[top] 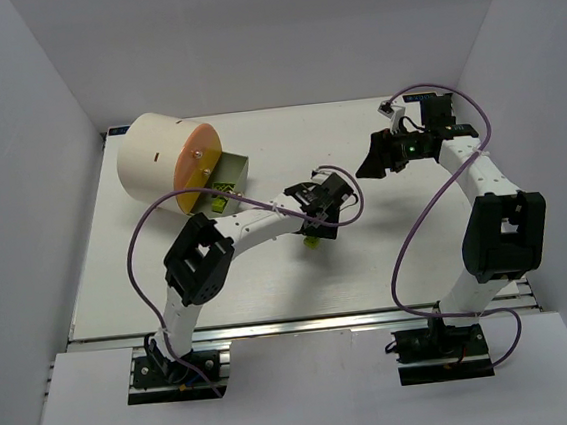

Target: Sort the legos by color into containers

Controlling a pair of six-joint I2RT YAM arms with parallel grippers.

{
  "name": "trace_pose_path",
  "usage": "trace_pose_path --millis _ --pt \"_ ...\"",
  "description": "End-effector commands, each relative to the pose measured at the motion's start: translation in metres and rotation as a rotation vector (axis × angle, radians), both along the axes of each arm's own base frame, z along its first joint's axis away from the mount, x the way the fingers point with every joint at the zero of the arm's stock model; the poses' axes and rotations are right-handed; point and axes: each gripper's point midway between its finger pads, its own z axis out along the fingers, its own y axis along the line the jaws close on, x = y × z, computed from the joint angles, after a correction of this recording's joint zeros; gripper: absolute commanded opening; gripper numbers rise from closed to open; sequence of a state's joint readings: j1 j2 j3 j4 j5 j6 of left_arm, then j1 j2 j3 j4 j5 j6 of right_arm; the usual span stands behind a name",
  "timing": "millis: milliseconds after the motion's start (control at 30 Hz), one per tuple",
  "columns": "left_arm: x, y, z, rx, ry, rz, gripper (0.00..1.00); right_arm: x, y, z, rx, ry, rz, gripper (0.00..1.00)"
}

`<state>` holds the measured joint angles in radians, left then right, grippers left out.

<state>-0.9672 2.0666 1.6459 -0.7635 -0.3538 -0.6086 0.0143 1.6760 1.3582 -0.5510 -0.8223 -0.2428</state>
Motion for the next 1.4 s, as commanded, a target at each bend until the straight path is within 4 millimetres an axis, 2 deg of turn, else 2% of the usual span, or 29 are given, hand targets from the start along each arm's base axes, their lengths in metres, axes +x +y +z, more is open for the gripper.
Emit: trace_pose_path --millis 0,267,433,667,800,867,967,1167,1267,1367 --pt "-0.002 -0.009 -0.001 -0.015 0.005 -0.045 0.71 -0.003 0.001 0.013 0.015 -0.033 0.010 0.81" --pt "-0.002 -0.004 -0.019 0.012 0.035 -0.042 0.66 -0.004 0.001 0.012 0.015 -0.027 0.010 0.82" --pt "-0.002 -0.003 -0.021 0.014 0.035 -0.042 0.53 -0.006 0.002 0.012 0.017 -0.023 0.011 0.81" --pt "-0.006 0.003 -0.028 0.012 0.055 -0.039 0.45 -0.007 0.002 0.013 0.018 -0.026 0.012 0.81" --pt "-0.007 0.004 -0.030 0.011 0.062 -0.041 0.47 -0.009 0.002 0.011 0.022 -0.017 0.013 0.81" --pt "-0.008 0.004 -0.031 0.011 0.066 -0.041 0.53 -0.010 0.003 0.011 0.024 -0.014 0.015 0.82" --pt "-0.009 0.004 -0.032 0.014 0.071 -0.043 0.58 -0.009 0.003 0.011 0.024 -0.017 0.015 0.81" --pt "-0.010 0.004 -0.034 0.017 0.077 -0.044 0.58 -0.010 0.002 0.010 0.025 -0.013 0.014 0.81" --pt "-0.008 0.003 -0.033 0.011 0.071 -0.043 0.51 -0.011 0.003 0.010 0.025 -0.012 0.018 0.82" --pt "-0.007 0.003 -0.026 0.012 0.061 -0.040 0.35 -0.011 0.002 0.009 0.023 -0.013 0.017 0.81"
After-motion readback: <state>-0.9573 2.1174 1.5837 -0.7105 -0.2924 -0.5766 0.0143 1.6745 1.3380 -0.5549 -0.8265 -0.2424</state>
